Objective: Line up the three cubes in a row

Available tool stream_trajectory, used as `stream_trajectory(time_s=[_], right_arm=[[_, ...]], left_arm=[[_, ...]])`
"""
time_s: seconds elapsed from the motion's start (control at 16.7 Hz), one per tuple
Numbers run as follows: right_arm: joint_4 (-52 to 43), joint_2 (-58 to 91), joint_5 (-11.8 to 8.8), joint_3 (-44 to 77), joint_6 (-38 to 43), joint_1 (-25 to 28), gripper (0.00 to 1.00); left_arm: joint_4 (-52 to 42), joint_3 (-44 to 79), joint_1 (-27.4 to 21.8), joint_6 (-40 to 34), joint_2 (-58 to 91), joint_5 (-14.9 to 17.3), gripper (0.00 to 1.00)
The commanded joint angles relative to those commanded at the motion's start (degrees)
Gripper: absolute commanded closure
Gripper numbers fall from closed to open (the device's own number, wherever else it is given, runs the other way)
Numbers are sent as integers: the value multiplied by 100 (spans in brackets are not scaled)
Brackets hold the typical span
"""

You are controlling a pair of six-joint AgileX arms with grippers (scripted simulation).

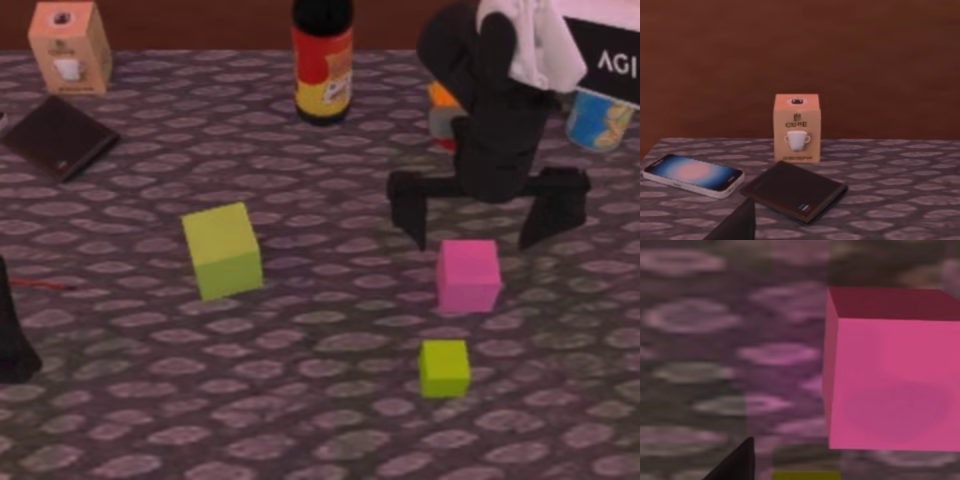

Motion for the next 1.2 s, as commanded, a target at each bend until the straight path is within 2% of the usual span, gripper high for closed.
stream_trajectory(time_s=[0.42, 0.84, 1.14, 1.2], right_arm=[[99, 15, 1, -81, 47, 5, 0], [1555, 588, 7, -915, 59, -5, 0], [1713, 677, 8, -1022, 62, -3, 0], [1713, 677, 8, -1022, 62, -3, 8]], left_arm=[[0, 0, 0, 0, 0, 0, 0], [0, 0, 0, 0, 0, 0, 0], [0, 0, 0, 0, 0, 0, 0], [0, 0, 0, 0, 0, 0, 0]])
